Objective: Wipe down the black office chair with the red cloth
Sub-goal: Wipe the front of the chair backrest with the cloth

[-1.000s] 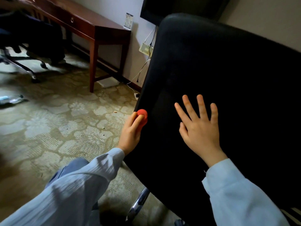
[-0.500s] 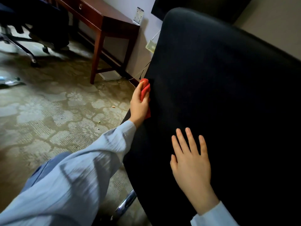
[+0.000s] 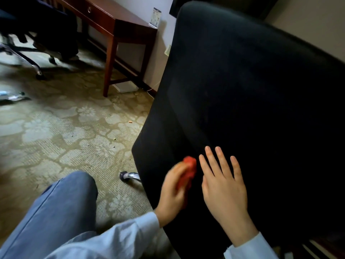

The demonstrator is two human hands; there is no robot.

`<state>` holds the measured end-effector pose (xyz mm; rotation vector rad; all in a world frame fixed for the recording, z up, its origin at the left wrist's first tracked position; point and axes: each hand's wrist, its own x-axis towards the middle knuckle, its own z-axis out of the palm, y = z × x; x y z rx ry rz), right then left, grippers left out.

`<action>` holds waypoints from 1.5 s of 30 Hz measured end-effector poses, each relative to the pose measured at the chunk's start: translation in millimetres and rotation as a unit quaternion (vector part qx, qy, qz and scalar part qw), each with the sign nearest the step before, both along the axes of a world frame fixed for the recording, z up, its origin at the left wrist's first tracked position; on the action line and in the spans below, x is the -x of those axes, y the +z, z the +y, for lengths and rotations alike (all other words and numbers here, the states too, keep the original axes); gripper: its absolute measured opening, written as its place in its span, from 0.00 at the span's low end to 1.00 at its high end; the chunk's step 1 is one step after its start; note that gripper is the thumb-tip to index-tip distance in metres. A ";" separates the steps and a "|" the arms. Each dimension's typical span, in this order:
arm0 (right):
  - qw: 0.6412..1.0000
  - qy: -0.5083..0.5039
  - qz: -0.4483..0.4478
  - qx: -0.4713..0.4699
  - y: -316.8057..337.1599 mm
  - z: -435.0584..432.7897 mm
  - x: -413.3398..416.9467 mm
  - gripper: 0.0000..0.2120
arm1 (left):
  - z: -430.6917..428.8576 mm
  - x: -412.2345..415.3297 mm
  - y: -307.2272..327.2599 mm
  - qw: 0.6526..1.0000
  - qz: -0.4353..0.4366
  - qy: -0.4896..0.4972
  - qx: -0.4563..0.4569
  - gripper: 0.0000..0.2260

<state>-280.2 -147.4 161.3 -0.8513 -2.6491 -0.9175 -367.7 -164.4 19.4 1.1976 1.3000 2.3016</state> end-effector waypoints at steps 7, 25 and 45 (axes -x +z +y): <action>1.000 0.002 0.003 0.006 3.5 1.0 -20.5 0.25 | 60.5 122.9 97.0 0.969 -0.203 0.122 -0.072 0.21; 0.999 0.036 -0.002 -0.002 3.4 -5.5 -6.7 0.23 | 47.5 52.4 105.6 0.997 -0.054 0.044 -0.045 0.21; 0.976 0.116 -0.056 -0.178 -11.2 -10.2 -73.7 0.21 | 17.0 77.3 67.2 0.962 -0.267 0.053 0.014 0.17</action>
